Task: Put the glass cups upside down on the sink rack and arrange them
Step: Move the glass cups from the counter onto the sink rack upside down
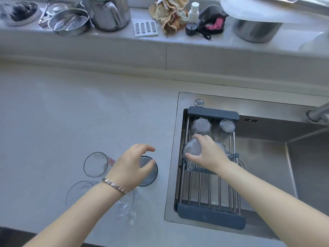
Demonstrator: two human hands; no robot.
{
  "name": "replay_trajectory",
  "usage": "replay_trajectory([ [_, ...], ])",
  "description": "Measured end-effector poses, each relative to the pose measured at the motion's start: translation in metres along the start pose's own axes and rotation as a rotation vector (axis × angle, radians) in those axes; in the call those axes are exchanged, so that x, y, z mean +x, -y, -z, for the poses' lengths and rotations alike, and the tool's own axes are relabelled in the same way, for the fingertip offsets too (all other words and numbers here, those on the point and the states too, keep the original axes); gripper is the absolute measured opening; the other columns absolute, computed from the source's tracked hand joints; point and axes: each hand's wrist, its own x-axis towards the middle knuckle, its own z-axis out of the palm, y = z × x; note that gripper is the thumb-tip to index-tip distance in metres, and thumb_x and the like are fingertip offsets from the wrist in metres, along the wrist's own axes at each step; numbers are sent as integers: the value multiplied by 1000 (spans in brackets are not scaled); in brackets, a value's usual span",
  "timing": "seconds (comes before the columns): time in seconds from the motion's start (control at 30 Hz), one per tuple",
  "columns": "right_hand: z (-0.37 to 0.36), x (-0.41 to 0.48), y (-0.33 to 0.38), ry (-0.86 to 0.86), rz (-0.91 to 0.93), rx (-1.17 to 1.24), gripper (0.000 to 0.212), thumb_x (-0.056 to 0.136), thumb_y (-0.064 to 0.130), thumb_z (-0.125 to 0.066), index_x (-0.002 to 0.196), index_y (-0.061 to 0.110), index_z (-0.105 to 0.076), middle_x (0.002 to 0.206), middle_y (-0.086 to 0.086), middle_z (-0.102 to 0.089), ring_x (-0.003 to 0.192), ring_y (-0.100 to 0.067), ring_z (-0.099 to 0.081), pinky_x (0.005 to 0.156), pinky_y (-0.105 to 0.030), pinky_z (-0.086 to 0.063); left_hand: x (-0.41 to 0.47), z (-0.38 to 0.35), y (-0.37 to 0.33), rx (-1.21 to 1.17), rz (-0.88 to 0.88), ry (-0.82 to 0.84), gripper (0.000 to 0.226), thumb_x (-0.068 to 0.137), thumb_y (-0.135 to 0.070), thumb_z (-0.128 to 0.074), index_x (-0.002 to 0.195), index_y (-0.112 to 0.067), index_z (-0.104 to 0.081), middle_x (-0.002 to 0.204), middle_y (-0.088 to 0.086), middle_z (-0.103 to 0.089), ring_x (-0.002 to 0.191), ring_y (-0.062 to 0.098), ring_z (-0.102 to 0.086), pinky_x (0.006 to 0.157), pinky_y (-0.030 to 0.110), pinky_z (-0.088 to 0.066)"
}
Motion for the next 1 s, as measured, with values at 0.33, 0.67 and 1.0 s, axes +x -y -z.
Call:
replay_trajectory([
  [0.33,2,-12,5,54,13,-199,75,80,46,-62,141,18,-29,136,-10,-43,119,-26,-49,89,-32,-45,-4,12,10,-55,29,-106,24,84,-21,-62,108,-17,-63,100,-7,-55,101,10,-55,92,27,-44],
  [0.67,-32,3,-7,85,-36,-323,70,81,44,-62,136,13,-33,128,-14,-47,117,-30,-47,87,-38,-47,-18,29,25,-54,92,-142,22,84,-11,-62,106,-16,-62,99,-5,-56,96,11,-55,88,24,-40],
  [1.0,-27,-17,24,-124,97,-52,73,83,37,-64,142,9,-29,146,-9,-35,137,-21,-25,113,-33,-24,-32,30,40,-31,146,-175,23,84,-10,-62,107,-14,-64,97,-3,-56,98,14,-56,88,22,-38],
])
